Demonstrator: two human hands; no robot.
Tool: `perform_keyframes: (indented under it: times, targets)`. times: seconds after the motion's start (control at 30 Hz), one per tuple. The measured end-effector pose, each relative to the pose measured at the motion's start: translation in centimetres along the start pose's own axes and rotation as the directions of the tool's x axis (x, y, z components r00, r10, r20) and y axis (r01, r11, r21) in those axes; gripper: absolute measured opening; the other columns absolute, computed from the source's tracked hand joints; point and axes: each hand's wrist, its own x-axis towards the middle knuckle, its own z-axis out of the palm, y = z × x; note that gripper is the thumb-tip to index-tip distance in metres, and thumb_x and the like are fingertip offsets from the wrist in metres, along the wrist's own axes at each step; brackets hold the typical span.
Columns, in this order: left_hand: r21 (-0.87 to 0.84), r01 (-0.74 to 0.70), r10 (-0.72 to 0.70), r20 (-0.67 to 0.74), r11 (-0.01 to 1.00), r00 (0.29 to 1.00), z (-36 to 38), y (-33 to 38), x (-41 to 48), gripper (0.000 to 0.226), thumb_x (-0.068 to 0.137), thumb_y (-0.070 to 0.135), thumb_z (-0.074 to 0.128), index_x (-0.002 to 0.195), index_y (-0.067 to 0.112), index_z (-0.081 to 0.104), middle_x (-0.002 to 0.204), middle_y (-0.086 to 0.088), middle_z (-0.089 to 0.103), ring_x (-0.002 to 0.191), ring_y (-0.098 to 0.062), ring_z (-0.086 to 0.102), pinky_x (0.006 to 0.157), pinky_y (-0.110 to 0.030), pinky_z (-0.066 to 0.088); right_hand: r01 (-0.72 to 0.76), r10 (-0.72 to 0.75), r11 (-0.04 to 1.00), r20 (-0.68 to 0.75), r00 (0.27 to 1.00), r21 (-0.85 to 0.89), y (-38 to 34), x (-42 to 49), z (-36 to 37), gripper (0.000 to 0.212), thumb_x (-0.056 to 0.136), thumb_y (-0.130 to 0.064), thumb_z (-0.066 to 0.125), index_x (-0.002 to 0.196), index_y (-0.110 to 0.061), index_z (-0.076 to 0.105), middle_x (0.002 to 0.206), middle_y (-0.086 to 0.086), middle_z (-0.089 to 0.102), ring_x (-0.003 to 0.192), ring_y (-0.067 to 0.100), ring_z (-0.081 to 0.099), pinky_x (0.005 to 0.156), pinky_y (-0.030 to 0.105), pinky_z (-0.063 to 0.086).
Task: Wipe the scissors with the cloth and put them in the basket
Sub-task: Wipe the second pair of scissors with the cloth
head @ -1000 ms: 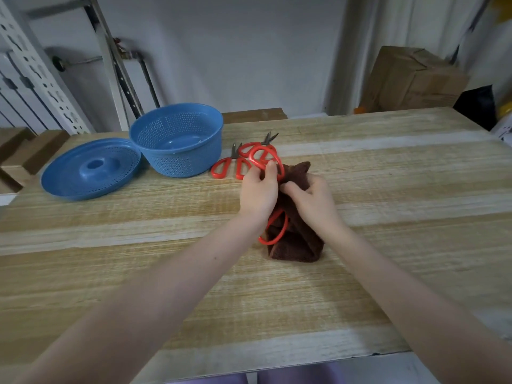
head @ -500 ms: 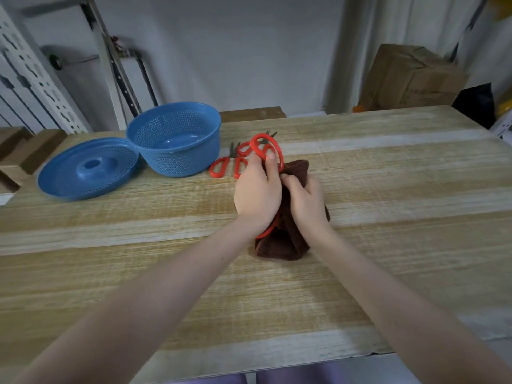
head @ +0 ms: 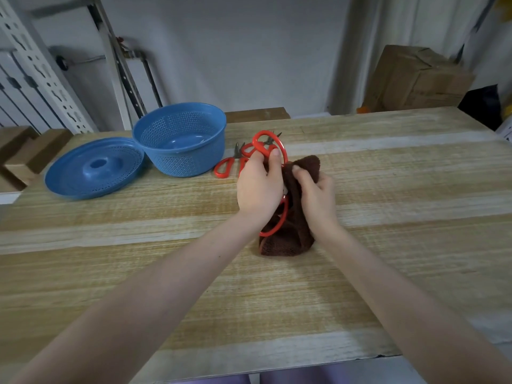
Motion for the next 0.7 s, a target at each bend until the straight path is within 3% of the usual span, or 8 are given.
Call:
perform_keyframes:
  times: [0.1,0.17,0.2,0.27,0.33,0.43,0.53,0.7]
  targets:
    - [-0.005,0.029,-0.030,-0.010,1.000,1.000,-0.4,-0.2,0.3,0.035,0.101,0.040,0.040,0.075,0.018,0.049,0.063,0.008,0.051,0.059,-0.011,0.051,0.058,-0.031,0.040,-0.128,0.148,0.971,-0.087,0.985,0.203,0.0,0.3,0.2,0.018,0.094,-0.021,0.058,0.089,-0.006,0.066,0.075,0.002,0.067,0.068,0.015,0.065,0.060,0.025,0.050]
    - [-0.062,0.066,-0.067,-0.020,0.996,0.998,-0.9,-0.6,0.8,0.036,0.101,0.038,0.040,0.071,0.021,0.047,0.063,0.005,0.053,0.061,-0.016,0.055,0.061,-0.034,0.045,-0.252,0.327,0.886,-0.140,0.935,0.389,-0.2,0.9,-0.5,0.025,0.095,-0.027,0.057,0.110,-0.008,0.063,0.093,0.003,0.070,0.082,0.016,0.069,0.065,0.026,0.054]
    - [-0.065,0.077,-0.078,-0.023,0.995,0.997,-1.3,-0.8,1.0,0.036,0.102,0.037,0.041,0.068,0.022,0.044,0.060,0.006,0.050,0.058,-0.014,0.052,0.060,-0.032,0.042,-0.289,0.363,0.867,-0.115,0.925,0.406,-0.2,1.3,-1.0,0.026,0.096,-0.032,0.056,0.112,-0.011,0.062,0.097,0.002,0.071,0.088,0.016,0.070,0.068,0.028,0.054]
    - [-0.022,0.072,-0.072,-0.017,0.997,0.997,-2.0,-1.0,1.3,0.038,0.102,0.035,0.043,0.066,0.022,0.041,0.058,0.009,0.045,0.054,-0.009,0.044,0.056,-0.030,0.035,-0.306,0.321,0.892,0.009,0.947,0.332,-0.3,1.5,-1.6,0.032,0.097,-0.040,0.052,0.109,-0.014,0.066,0.100,0.003,0.074,0.095,0.018,0.070,0.081,0.033,0.056]
    - [0.032,0.048,-0.049,0.011,0.998,0.999,-2.2,-1.1,1.4,0.038,0.101,0.035,0.044,0.066,0.022,0.042,0.057,0.009,0.044,0.052,-0.007,0.042,0.053,-0.027,0.031,-0.232,0.213,0.957,0.125,0.969,0.172,-0.4,1.3,-1.3,0.025,0.095,-0.037,0.056,0.101,-0.016,0.070,0.097,0.002,0.075,0.095,0.018,0.071,0.089,0.036,0.055]
    - [0.095,0.003,-0.006,0.032,0.995,0.999,-2.3,-1.2,1.2,0.037,0.101,0.037,0.045,0.067,0.022,0.042,0.058,0.009,0.044,0.052,-0.007,0.042,0.052,-0.027,0.030,0.018,0.008,0.992,0.203,0.979,-0.127,-0.7,1.3,-0.3,0.003,0.087,-0.016,0.070,0.090,-0.018,0.071,0.088,0.001,0.075,0.087,0.016,0.072,0.080,0.032,0.056]
    - [0.121,-0.033,0.028,0.044,0.992,0.999,-2.6,-0.9,1.1,0.038,0.101,0.037,0.045,0.066,0.022,0.042,0.058,0.010,0.044,0.052,-0.006,0.043,0.051,-0.024,0.029,0.027,-0.016,0.996,0.135,0.991,-0.084,-1.2,1.6,-0.1,0.005,0.087,-0.012,0.069,0.084,-0.016,0.071,0.078,-0.001,0.074,0.079,0.015,0.072,0.072,0.029,0.057]
    - [0.079,-0.017,0.014,0.040,0.997,0.999,-3.0,-0.4,1.2,0.037,0.101,0.035,0.045,0.066,0.025,0.041,0.056,0.010,0.044,0.050,-0.006,0.044,0.053,-0.025,0.034,-0.075,0.071,0.996,0.077,0.995,0.051,-1.2,1.9,0.3,0.013,0.091,-0.011,0.064,0.079,-0.015,0.068,0.066,-0.005,0.072,0.069,0.012,0.071,0.063,0.027,0.055]
